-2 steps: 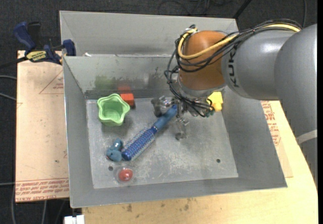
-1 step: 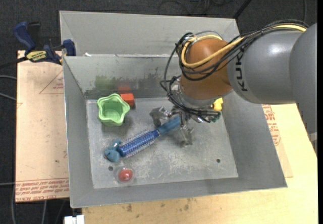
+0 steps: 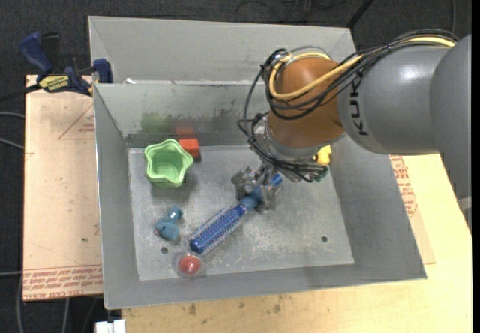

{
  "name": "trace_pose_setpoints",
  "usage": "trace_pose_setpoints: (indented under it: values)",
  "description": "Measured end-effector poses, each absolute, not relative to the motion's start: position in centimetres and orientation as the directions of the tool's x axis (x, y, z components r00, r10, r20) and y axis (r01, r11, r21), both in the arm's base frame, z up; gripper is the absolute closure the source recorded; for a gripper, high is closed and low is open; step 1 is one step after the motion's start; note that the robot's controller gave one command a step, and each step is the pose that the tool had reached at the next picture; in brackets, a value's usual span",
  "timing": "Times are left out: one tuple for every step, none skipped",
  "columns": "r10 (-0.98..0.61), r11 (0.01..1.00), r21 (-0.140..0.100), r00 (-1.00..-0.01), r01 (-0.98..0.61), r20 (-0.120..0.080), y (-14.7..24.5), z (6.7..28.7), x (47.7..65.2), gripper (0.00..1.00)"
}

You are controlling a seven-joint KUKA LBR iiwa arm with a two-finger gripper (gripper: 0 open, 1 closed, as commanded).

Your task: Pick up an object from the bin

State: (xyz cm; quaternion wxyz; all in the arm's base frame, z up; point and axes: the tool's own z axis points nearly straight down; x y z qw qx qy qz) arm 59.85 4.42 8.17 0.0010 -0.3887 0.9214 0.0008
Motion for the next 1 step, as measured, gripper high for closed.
trace_pose_setpoints:
  values:
    - [-0.672,0.741,-0.007,-0.741,-0.672,-0.01,4.44,24.27,60.1,1.0]
